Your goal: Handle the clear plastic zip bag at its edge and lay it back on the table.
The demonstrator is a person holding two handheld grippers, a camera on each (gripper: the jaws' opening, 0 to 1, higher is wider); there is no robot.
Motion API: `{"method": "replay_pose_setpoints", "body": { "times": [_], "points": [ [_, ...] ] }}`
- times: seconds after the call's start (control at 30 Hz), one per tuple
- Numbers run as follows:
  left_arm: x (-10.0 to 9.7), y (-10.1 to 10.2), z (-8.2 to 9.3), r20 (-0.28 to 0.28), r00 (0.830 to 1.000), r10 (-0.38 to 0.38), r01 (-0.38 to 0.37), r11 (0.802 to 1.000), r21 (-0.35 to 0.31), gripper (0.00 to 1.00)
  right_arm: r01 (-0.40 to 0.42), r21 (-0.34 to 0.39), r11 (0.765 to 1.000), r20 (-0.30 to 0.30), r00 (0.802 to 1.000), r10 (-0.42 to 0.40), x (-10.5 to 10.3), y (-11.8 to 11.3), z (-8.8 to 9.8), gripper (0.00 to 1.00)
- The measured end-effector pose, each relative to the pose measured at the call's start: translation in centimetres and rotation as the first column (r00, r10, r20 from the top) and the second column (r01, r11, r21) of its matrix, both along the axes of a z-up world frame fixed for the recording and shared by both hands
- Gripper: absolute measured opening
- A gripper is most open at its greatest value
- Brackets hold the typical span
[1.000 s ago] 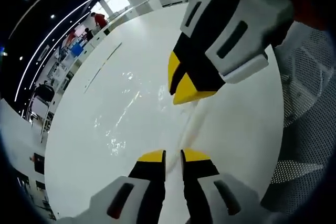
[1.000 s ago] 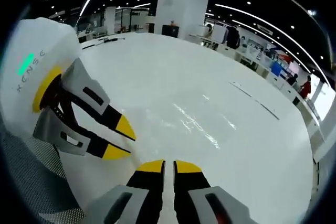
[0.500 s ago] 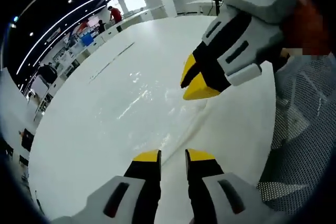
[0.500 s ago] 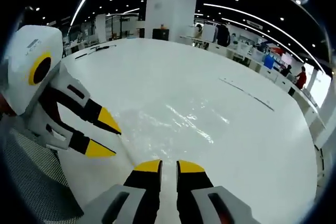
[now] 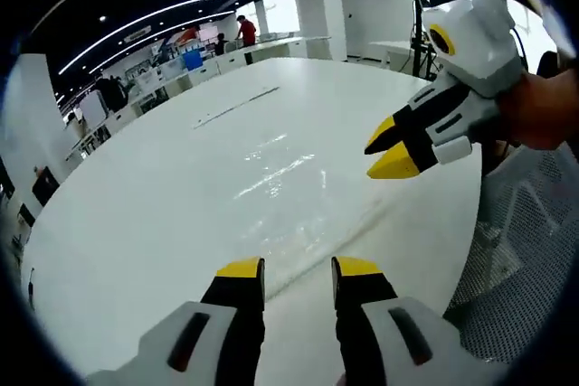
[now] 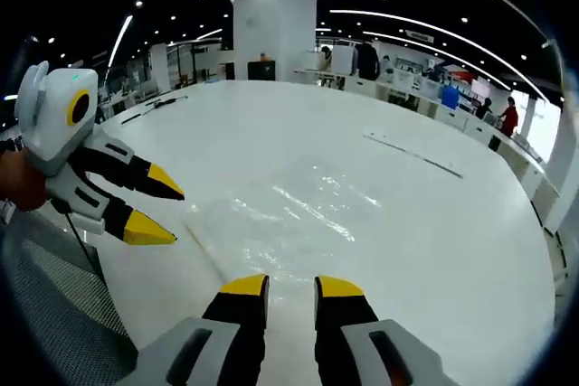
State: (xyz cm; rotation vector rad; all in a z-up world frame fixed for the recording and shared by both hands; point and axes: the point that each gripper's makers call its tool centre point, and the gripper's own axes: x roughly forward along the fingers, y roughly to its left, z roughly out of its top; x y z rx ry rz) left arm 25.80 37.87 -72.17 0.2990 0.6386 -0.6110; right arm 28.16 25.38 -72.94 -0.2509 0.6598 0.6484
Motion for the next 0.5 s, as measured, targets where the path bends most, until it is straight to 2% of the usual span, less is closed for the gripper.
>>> {"method": "replay_pose_setpoints", "body": {
  "times": [0.13,0.23,0.5],
  "points": [
    [0.6,1.3,0.3,0.011,1.000,0.017,-0.017,1.000,0.005,0.30,0.012,0.012,1.000,0.013,1.000,-0.013,-0.4,-0.7,0.7,0.22],
    [1.3,2.4,0.6,0.019,0.999,0.035,-0.035,0.999,-0.017,0.34,0.036,0.019,0.999,0.011,0.999,-0.036,-0.2,-0.9,0.8,0.24],
    [1.1,3.2,1.6,0.032,0.998,0.055,-0.054,0.997,-0.046,0.40,0.051,0.039,0.998,0.029,0.998,-0.052,0.0,-1.4,1.4,0.31]
  ]
}}
